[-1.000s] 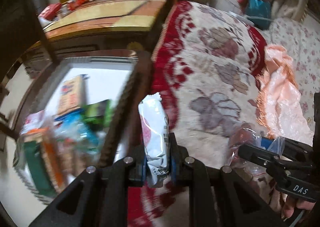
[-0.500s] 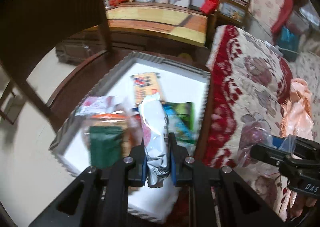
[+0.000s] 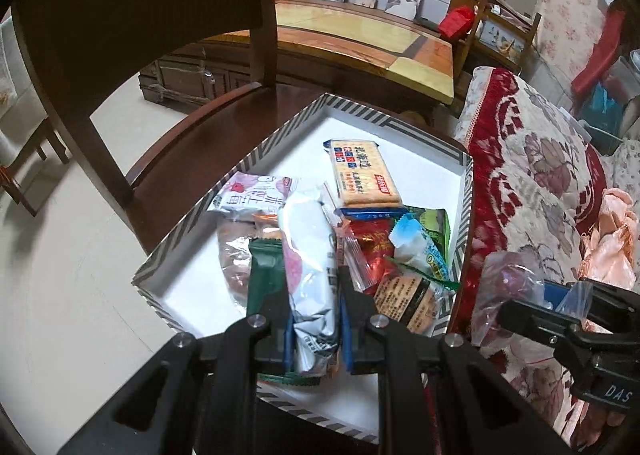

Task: Organize snacks
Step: 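Carry the clear bag with right gripper while left carries the white packet to the tray, then lower both items into the tray and open both grippers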

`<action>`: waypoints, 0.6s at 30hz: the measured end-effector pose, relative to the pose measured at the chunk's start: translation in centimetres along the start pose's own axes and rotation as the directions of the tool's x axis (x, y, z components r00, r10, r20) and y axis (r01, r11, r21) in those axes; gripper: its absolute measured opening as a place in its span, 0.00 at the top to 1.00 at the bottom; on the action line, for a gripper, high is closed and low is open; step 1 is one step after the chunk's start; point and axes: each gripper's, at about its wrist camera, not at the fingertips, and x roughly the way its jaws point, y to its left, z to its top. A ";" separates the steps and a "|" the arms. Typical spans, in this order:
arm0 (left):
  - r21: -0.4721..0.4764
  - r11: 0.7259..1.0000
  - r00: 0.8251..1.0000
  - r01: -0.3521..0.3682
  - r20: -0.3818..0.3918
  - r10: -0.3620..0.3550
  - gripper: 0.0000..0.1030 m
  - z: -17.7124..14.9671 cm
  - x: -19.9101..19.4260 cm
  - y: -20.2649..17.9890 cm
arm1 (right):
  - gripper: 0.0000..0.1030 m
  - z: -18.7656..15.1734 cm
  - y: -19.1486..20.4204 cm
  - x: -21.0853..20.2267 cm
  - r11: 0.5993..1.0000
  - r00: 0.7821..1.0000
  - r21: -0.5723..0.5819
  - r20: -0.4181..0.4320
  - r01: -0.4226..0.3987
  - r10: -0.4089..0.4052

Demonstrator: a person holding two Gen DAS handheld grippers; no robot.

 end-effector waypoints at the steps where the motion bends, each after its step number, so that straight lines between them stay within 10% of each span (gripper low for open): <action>1: -0.001 1.000 1.000 0.001 0.000 -0.001 0.82 0.0 0.1 0.0 | 0.64 0.1 0.2 0.1 1.000 1.000 -0.002 -0.001 0.002 -0.002; 18: -0.014 1.000 1.000 -0.002 -0.002 0.002 0.82 1.2 2.0 0.7 | 0.64 3.5 1.2 4.8 0.998 0.999 -0.064 -0.031 0.016 -0.018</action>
